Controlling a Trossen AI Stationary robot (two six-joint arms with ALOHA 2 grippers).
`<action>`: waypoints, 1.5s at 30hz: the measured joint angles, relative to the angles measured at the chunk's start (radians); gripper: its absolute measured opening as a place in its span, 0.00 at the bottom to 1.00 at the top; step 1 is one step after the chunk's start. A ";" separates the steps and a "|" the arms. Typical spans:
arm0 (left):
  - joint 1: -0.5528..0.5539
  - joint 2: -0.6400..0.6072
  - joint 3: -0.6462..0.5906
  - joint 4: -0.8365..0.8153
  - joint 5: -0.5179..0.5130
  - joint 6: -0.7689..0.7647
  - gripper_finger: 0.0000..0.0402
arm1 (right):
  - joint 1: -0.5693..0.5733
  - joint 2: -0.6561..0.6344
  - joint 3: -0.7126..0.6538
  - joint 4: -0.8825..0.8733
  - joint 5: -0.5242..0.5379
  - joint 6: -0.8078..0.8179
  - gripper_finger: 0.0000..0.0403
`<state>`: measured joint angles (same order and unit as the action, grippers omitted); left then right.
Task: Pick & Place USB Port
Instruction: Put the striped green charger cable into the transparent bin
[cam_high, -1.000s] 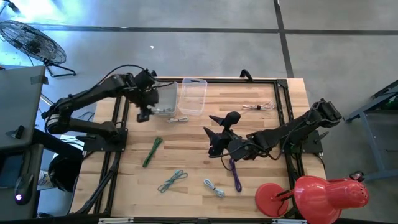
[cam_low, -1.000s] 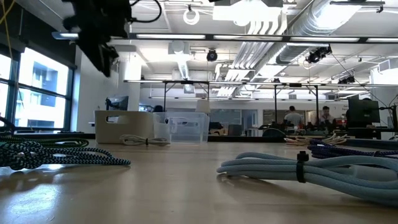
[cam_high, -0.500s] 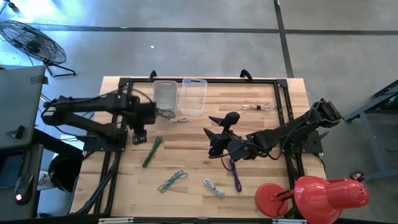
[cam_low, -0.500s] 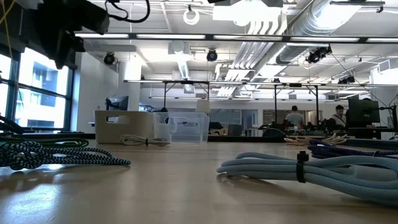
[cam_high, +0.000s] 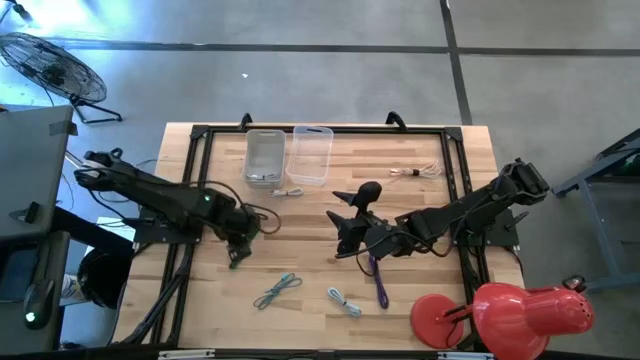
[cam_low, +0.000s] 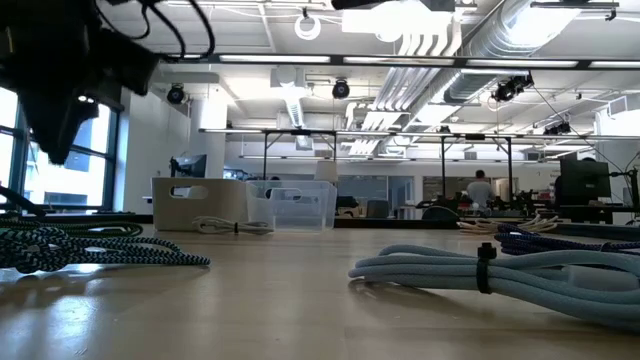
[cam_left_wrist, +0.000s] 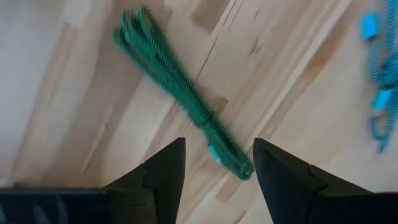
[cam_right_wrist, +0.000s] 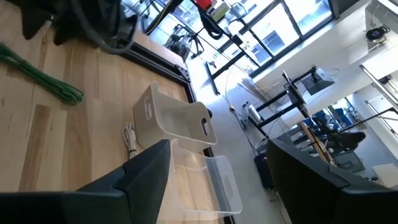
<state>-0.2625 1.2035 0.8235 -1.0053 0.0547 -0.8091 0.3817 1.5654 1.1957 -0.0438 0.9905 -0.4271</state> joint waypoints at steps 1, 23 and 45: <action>-0.005 0.017 -0.004 -0.005 0.003 -0.007 0.46 | 0.000 0.000 0.000 -0.004 -0.001 0.000 0.64; -0.006 0.268 -0.003 0.036 -0.020 0.001 0.46 | 0.000 0.000 0.000 -0.020 -0.040 0.012 0.64; -0.006 0.319 -0.002 0.092 -0.005 0.039 0.46 | 0.000 0.000 0.000 -0.046 -0.083 0.057 0.64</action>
<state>-0.2684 1.5223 0.8211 -0.9131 0.0500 -0.7706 0.3817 1.5654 1.1957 -0.0898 0.9072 -0.3702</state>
